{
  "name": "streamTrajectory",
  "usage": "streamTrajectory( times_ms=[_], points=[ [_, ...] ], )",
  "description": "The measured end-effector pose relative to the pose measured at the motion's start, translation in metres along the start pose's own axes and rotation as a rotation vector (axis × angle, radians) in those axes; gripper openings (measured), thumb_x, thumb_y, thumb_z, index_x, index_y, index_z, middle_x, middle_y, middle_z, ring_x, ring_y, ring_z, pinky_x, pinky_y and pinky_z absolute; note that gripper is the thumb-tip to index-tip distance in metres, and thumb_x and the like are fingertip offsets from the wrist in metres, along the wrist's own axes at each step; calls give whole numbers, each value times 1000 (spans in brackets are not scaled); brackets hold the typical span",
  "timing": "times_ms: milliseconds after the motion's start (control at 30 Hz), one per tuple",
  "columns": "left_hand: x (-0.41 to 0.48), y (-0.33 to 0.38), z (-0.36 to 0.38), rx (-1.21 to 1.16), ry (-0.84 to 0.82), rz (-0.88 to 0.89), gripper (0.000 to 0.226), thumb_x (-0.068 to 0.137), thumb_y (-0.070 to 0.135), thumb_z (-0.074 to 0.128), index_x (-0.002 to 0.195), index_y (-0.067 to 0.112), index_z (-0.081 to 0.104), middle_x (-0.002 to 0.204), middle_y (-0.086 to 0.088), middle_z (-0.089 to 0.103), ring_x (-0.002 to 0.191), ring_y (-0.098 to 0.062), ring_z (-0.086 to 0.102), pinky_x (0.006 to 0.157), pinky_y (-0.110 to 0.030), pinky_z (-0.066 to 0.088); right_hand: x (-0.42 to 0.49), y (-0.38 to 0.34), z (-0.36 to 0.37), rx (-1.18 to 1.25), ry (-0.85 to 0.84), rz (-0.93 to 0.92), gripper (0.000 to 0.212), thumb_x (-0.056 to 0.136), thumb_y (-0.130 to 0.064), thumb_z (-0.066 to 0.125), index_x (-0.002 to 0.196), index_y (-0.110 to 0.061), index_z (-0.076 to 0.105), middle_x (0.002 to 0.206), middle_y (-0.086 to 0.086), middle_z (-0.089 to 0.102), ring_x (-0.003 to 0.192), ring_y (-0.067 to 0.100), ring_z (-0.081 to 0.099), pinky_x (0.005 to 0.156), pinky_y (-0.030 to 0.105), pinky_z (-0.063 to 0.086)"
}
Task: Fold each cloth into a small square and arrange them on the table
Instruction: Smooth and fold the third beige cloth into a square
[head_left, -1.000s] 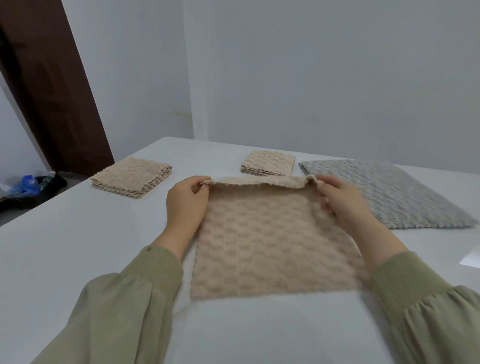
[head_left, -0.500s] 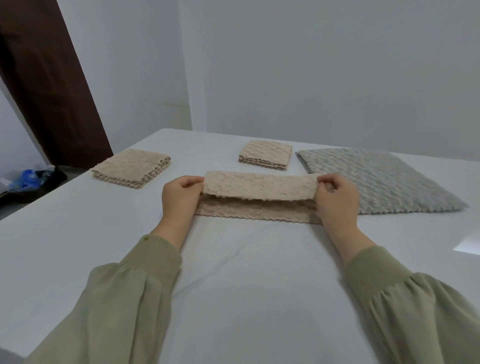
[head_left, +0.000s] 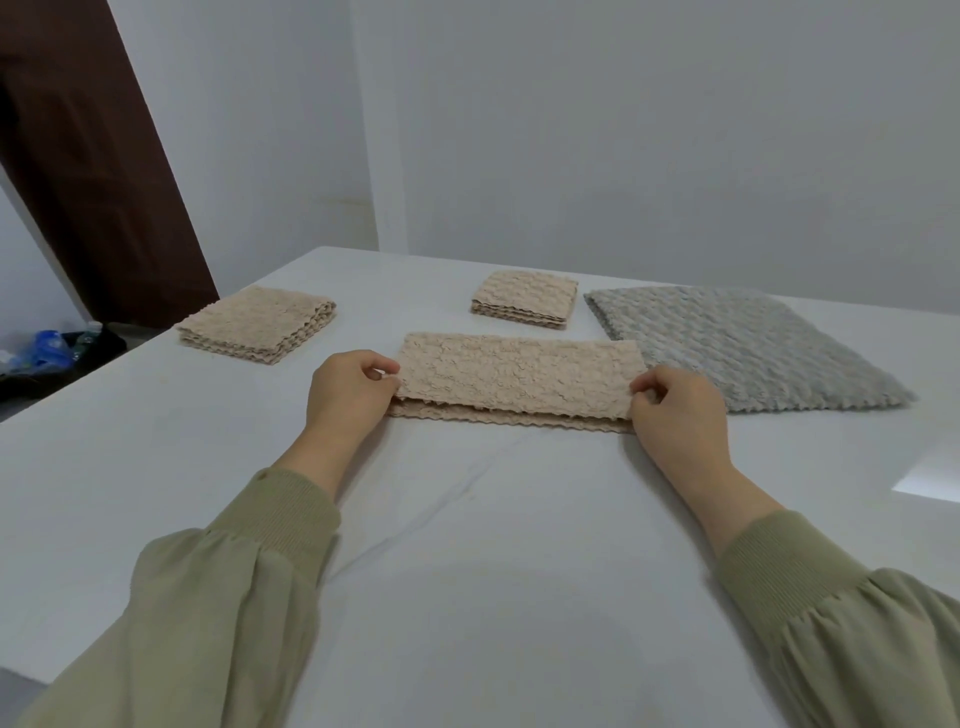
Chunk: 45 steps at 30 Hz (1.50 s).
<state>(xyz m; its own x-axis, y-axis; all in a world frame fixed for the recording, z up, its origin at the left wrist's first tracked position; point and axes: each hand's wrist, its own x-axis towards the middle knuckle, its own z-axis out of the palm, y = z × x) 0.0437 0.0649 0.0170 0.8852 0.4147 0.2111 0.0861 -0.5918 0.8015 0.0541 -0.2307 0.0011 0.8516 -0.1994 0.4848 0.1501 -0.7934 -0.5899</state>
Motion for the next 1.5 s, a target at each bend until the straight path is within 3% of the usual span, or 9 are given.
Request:
streamTrajectory(
  times_ms=[533,733,833,933,1033,1100,1267,1500],
  points=[
    [-1,1,-5,233,-106,46,10,81,16,69,86,24,70,81,5,58,85,-16,56,74,-26,40,-1,2,0,-88,-41,-8,21,73,2,53,76,-13,68,68,-1,58,88,31,56,78,36,41],
    [-2,4,-7,324,-184,69,18,80,10,66,81,28,66,84,5,58,85,-15,55,72,-25,41,0,5,3,-243,-120,-23,22,77,-3,53,82,-14,71,83,5,68,95,32,55,82,39,42],
    [-3,5,-7,421,-143,209,15,81,12,66,86,26,68,91,4,57,92,-16,51,77,-25,38,0,6,4,-252,-16,-66,18,76,-3,55,81,-10,70,85,10,63,92,35,53,80,39,38],
    [-10,11,1,357,-146,474,10,81,23,70,91,24,71,96,7,54,101,-11,41,85,-22,31,-3,0,6,-125,95,-286,14,70,-10,58,77,-8,70,80,11,60,83,33,53,76,39,40],
    [-19,17,17,317,-306,655,19,77,27,74,95,20,71,95,6,60,98,-11,48,82,-18,32,-9,-10,13,-59,-167,-450,6,74,-17,71,78,-13,71,80,4,62,83,25,51,76,36,41],
    [-21,18,24,341,-360,665,18,79,26,73,95,20,71,94,8,62,95,-11,53,82,-19,37,-10,-12,16,-63,-266,-474,7,74,-17,75,80,-15,71,80,0,63,82,21,50,76,37,42],
    [-20,18,25,323,-366,648,6,83,20,69,87,18,73,91,8,64,89,-9,56,82,-22,41,-8,-12,17,-19,-260,-475,9,71,-6,77,72,-14,71,73,0,62,75,21,50,70,36,43],
    [-18,19,26,381,-401,669,6,86,14,63,84,14,69,90,6,62,83,-7,49,75,-16,34,-8,-14,14,-29,-288,-483,13,69,-1,76,67,-12,69,71,-1,62,73,16,45,69,30,37]
  ],
)
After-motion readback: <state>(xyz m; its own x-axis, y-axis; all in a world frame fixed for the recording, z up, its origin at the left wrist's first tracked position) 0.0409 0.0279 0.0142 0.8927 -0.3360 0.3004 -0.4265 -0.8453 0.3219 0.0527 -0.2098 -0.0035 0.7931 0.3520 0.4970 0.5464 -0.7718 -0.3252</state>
